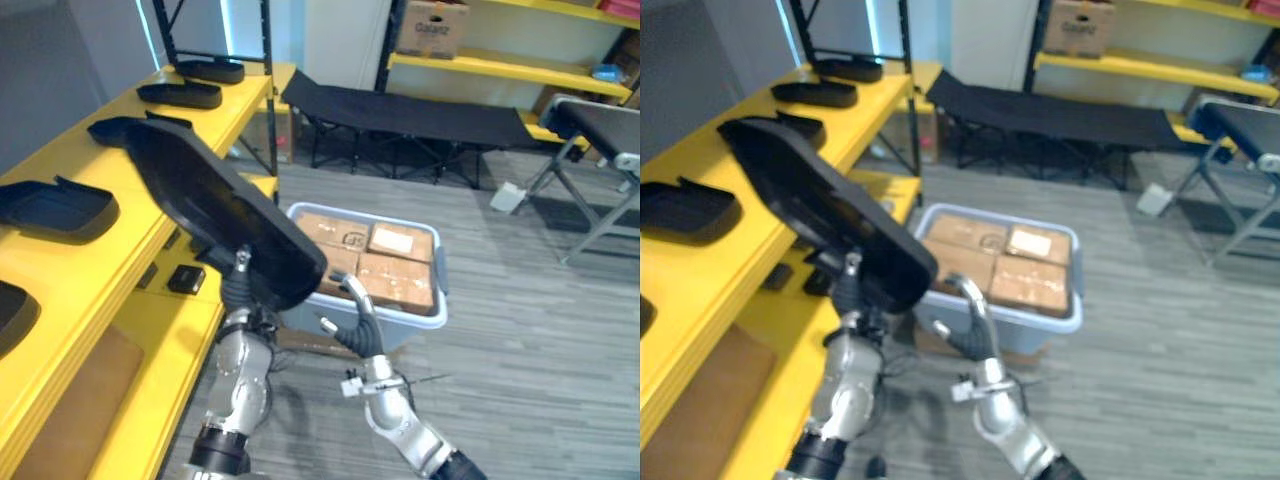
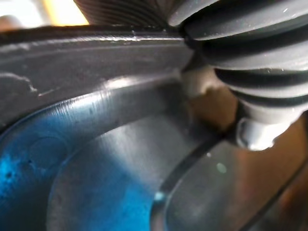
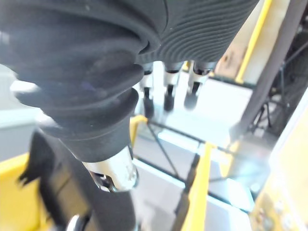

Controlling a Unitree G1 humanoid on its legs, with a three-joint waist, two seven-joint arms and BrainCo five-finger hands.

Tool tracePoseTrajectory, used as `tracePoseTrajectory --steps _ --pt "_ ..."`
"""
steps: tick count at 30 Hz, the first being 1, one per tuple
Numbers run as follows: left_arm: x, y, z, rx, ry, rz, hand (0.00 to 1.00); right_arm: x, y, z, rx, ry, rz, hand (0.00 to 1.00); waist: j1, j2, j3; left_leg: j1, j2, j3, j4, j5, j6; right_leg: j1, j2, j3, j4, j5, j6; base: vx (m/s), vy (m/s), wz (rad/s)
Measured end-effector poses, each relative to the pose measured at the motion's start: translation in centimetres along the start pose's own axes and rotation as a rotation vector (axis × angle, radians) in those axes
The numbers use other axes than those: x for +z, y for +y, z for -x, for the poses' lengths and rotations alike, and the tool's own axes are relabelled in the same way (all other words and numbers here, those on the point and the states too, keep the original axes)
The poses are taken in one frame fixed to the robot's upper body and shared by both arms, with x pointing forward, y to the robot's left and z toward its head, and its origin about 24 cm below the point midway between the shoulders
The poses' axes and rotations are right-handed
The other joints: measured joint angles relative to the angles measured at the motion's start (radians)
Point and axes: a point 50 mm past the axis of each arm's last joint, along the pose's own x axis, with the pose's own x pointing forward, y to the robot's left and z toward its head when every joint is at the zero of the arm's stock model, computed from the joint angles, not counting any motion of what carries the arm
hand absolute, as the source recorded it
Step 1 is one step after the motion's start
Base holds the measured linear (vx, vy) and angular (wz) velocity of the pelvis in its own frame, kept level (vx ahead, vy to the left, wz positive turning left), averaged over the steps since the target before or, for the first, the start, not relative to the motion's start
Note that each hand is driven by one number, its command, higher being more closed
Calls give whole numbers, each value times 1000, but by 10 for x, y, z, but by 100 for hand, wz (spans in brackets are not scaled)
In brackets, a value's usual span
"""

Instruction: Walk over and take plastic housings, then place them on the shelf

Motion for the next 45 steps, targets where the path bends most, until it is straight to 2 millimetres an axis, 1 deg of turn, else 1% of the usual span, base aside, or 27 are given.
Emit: tracePoseTrajectory --steps 2,3,4,5,7,8,10,11,12,13,14,16,18,20,24,27,29,30,31,32,34,35,37,38,40,43,45 --pt "0 13 5 68 -22 -103 100 20 -27 -14 -167 -80 -75 0 0 0 0 3 0 4 1 -1 -1 -1 0 3 0 0 0 0 0 -4" --pt "1 18 6 95 -32 -131 100 24 -34 -16 -207 -96 -92 0 0 0 0 5 0 8 1 -1 -1 -1 -1 5 0 0 0 2 5 -14" --pt "2 27 9 140 -47 -185 100 29 -47 -18 -269 -117 -118 0 0 0 0 14 0 22 1 -4 -3 -1 -2 16 0 1 1 3 10 -19" --pt "3 32 11 164 -58 -217 100 30 -53 -18 -298 -122 -124 0 0 1 0 19 0 28 1 -7 -2 -2 -2 23 -1 2 2 5 14 -22" --pt "12 45 13 236 -122 -325 100 27 -82 -11 -415 -106 -142 0 -10 7 -7 18 1 37 1 -9 -3 -10 -2 31 -3 3 3 1 12 -14" --pt "16 48 13 252 -139 -338 100 25 -87 -9 -436 -93 -142 0 -14 9 -8 17 1 40 1 -9 -3 -13 -2 33 -3 3 3 -1 10 -13" --pt "27 57 17 310 -203 -401 100 11 -109 5 -498 13 -171 0 -28 20 -13 17 1 51 1 -13 -3 -19 -2 48 -5 5 3 8 11 -13" --pt "29 59 19 322 -215 -416 100 6 -113 10 -502 53 -173 0 -31 23 -15 18 1 53 1 -14 -3 -20 -2 51 -6 6 3 18 10 -10" --pt "33 61 22 337 -239 -448 100 -6 -119 23 -500 143 -159 0 -37 30 -20 18 1 56 1 -16 -4 -22 -2 53 -8 6 3 20 8 -9" --pt "35 63 25 349 -256 -477 100 -19 -123 36 -487 245 -136 0 -45 38 -24 18 1 62 1 -17 -5 -25 -2 56 -10 7 4 24 9 -10" --pt "36 65 27 359 -264 -488 100 -26 -123 42 -479 299 -131 0 -49 42 -26 18 1 66 1 -18 -4 -28 -2 58 -12 8 5 24 11 -15" --pt "38 66 33 363 -287 -538 100 -53 -126 73 -476 497 -144 0 -54 56 -32 17 1 76 1 -22 -4 -32 -2 66 -18 12 7 18 10 -11" --pt "38 65 36 353 -297 -545 100 -65 -130 93 -496 593 -149 0 -55 64 -31 17 1 76 1 -23 -5 -31 -2 66 -18 11 7 0 0 0" --pt "39 66 37 352 -304 -542 100 -68 -133 100 -515 620 -173 0 -56 68 -29 17 1 76 1 -23 -5 -31 -2 66 -19 11 7 0 0 0" --pt "46 71 46 369 -317 -543 100 -67 -130 94 -493 570 -277 0 -52 67 -29 16 0 66 0 -25 -4 -23 -2 54 -19 9 7 1 7 7" --pt "52 79 50 403 -329 -562 100 -65 -119 76 -432 511 -353 0 -44 75 -23 10 -4 24 1 -25 -4 4 -4 12 -20 1 10 -5 3 37" --pt "61 86 53 447 -357 -574 100 -63 -108 59 -361 466 -385 0 -22 79 -22 -4 -6 -1 1 -22 -4 12 -4 -13 -20 -4 13 -9 2 41" --pt "69 90 56 481 -387 -580 100 -61 -98 48 -307 443 -408 0 -13 80 -19 -17 -10 -30 3 -19 -1 24 -5 -45 -20 -7 14 10 -6 63" --pt "79 95 58 517 -425 -583 100 -61 -87 40 -245 435 -425 0 10 80 -15 -22 -15 -64 5 -14 -3 41 -5 -79 -20 -10 17 10 -10 72" --pt "83 97 60 537 -443 -585 100 -62 -80 37 -209 437 -431 0 21 79 -14 -25 -18 -77 5 -13 -3 54 -5 -95 -20 -12 20 16 -18 79" --pt "98 107 68 614 -496 -596 100 -60 -55 27 -66 429 -413 0 68 75 -13 -39 -34 -146 5 -11 -1 94 -6 -165 -20 -23 28 32 -28 85" --pt "101 109 70 628 -503 -601 100 -59 -50 24 -33 420 -404 0 80 73 -11 -42 -37 -158 5 -10 -2 103 -6 -178 -19 -26 28 35 -28 78" --pt "108 122 80 681 -507 -646 100 -54 -31 12 72 388 -389 0 134 69 -7 -59 -47 -211 5 -5 -3 128 -3 -236 -18 -36 33 29 -30 63" --pt "109 124 81 687 -506 -649 100 -54 -29 11 79 385 -390 0 141 68 -6 -60 -49 -216 5 -5 -3 131 -3 -243 -18 -37 34 21 -31 63" --pt "111 133 93 737 -501 -647 100 -49 -23 2 113 353 -369 0 174 52 1 -71 -65 -261 5 -4 -2 160 -4 -294 -17 -46 31 7 -10 55" --pt "113 140 102 754 -487 -630 100 -48 -23 -5 88 342 -360 0 190 37 13 -73 -68 -275 5 -4 -2 162 -7 -305 -2 -58 21 -4 12 16" --pt "112 143 106 762 -467 -616 100 -48 -23 -6 90 345 -360 0 193 32 23 -69 -67 -277 5 -4 -2 161 -10 -304 14 -71 23 -8 8 2"
